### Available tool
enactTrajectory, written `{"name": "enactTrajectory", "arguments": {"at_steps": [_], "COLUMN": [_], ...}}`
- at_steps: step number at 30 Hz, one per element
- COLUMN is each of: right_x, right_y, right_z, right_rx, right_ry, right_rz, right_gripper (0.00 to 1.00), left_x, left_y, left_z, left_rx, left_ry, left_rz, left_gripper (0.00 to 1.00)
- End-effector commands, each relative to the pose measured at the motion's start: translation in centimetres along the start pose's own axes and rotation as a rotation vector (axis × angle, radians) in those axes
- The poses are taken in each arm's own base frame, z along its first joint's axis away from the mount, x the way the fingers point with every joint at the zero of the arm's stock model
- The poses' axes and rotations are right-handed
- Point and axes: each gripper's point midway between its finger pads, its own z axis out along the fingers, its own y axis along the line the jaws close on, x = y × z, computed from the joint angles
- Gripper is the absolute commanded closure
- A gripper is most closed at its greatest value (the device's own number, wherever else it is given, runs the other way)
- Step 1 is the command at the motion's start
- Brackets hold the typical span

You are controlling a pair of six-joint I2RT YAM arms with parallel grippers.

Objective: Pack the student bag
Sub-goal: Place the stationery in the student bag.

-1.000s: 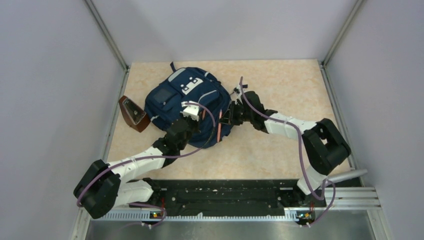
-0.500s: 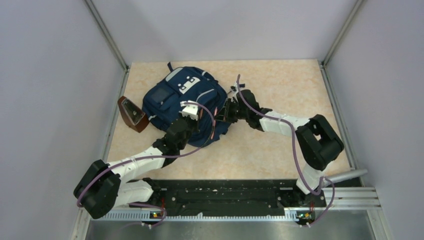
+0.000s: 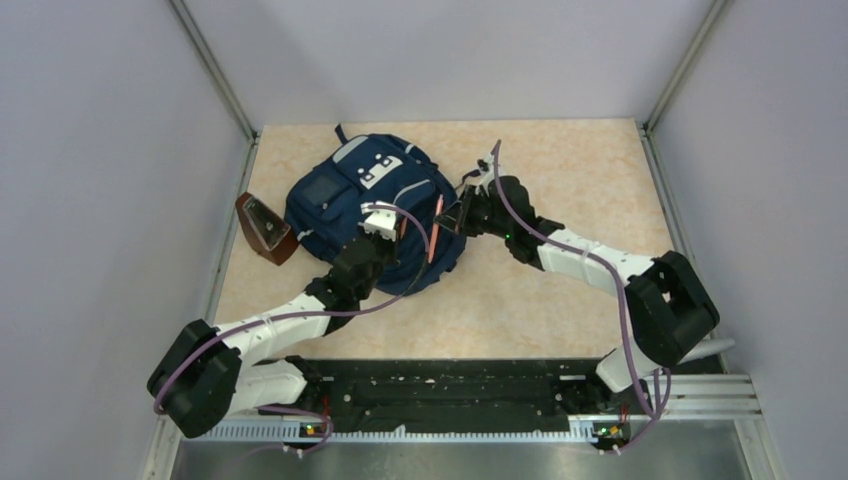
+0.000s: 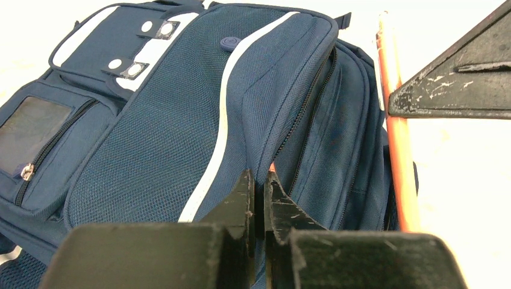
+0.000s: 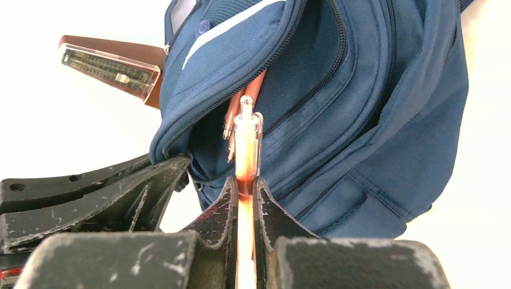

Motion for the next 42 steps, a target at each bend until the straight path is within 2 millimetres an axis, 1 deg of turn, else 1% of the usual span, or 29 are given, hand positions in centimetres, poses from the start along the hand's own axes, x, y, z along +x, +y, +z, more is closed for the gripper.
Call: {"name": "enactTrajectory", "arguments": {"at_steps": [1, 6, 10, 13, 21, 29, 32, 36, 41, 42], "right_x": [-0.5, 0.4, 0.6, -0.2, -3.1, -4.9, -5.3, -5.4, -5.5, -5.4], "right_y": [2.0, 3.4, 3.4, 3.4, 5.2, 6.3, 6.2, 5.7, 5.4, 5.4], "right_z": [0.3, 2.2, 3.7, 4.4, 5.7, 8.0, 8.9, 10.0, 10.4, 10.3], "right_rx": [-0.047, -0.092, -0.100, -0.099, -0.174, -0.232, -0.229, -0.223, -0.218, -0.217], "right_ry": [-0.021, 0.006, 0.011, -0.019, -0.147, -0.203, -0.218, -0.232, -0.244, -0.243], "right_rz": [-0.031, -0.020, 0.005, 0.019, 0.090, 0.125, 0.130, 0.140, 0.149, 0.148], "right_gripper": [1.00, 1.00, 1.00, 1.00, 1.00, 1.00, 1.00, 1.00, 1.00, 0.98], "left_x": [-3.8, -3.8, -3.9, -3.9, -4.0, -4.0, -4.0, -4.1, -4.1, -4.1], "left_y": [-1.8, -1.7, -1.7, -1.7, -1.7, -1.7, -1.7, -1.7, -1.7, -1.7], "left_z": [-0.4, -0.4, -0.4, -0.5, -0.5, -0.6, -0.6, -0.6, -0.6, -0.6], "left_rx": [0.079, 0.078, 0.078, 0.078, 0.080, 0.081, 0.082, 0.082, 0.080, 0.080], "left_ry": [-0.128, -0.128, -0.131, -0.131, -0.133, -0.135, -0.135, -0.135, -0.136, -0.136], "left_rz": [-0.071, -0.070, -0.071, -0.071, -0.072, -0.072, -0.074, -0.073, -0.072, -0.073], "left_gripper": [1.00, 1.00, 1.00, 1.00, 1.00, 1.00, 1.00, 1.00, 1.00, 1.00]}}
